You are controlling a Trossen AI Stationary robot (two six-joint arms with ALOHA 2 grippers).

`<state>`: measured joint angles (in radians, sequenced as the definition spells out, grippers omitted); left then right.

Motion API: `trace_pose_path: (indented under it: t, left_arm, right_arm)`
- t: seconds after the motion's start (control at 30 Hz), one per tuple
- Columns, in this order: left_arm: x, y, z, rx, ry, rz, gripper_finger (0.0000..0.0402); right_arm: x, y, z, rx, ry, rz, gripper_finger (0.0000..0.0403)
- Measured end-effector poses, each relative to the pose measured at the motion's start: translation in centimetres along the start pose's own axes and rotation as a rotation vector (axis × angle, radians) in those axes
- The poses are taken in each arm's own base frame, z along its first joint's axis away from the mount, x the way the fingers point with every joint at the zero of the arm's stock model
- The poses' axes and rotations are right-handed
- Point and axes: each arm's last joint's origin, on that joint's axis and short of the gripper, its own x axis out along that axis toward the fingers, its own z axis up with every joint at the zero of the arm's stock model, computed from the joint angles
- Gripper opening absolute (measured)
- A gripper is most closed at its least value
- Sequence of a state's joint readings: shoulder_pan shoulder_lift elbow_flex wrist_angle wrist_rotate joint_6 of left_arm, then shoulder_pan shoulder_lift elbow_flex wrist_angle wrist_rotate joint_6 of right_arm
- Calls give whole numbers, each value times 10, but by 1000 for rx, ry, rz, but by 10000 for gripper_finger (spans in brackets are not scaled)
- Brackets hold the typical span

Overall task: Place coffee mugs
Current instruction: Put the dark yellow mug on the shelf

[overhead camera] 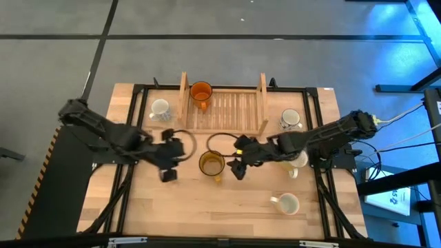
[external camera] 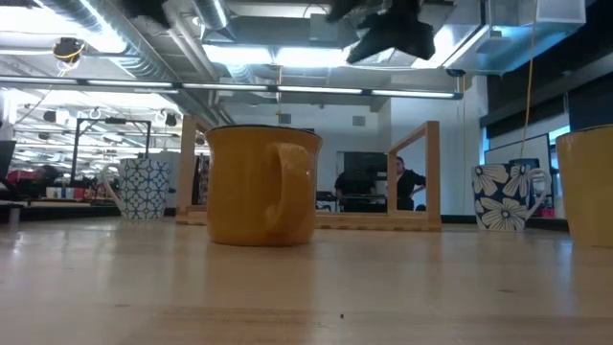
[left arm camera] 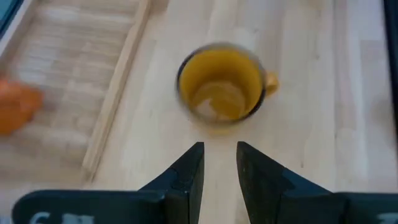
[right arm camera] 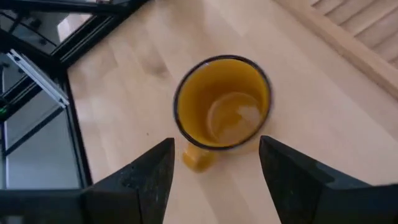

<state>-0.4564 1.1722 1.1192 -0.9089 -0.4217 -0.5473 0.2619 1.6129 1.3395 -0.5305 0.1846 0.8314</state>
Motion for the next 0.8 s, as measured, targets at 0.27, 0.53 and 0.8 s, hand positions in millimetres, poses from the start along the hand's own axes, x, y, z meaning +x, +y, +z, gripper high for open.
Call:
trace_pose_path:
  t: [0.27, 0.53, 0.8]
  left_arm:
    - [-12, 28, -47, -104, -80, 34, 88]
    - [-13, 32, -52, -32, -92, 44, 88]
    - [-12, 31, -51, 9, -91, 46, 88]
  right_arm:
    - [45, -6, 32, 119, 192, -220, 222]
    - [88, -16, 28, 260, 302, -304, 222]
    - [115, -21, 20, 265, 316, -315, 222]
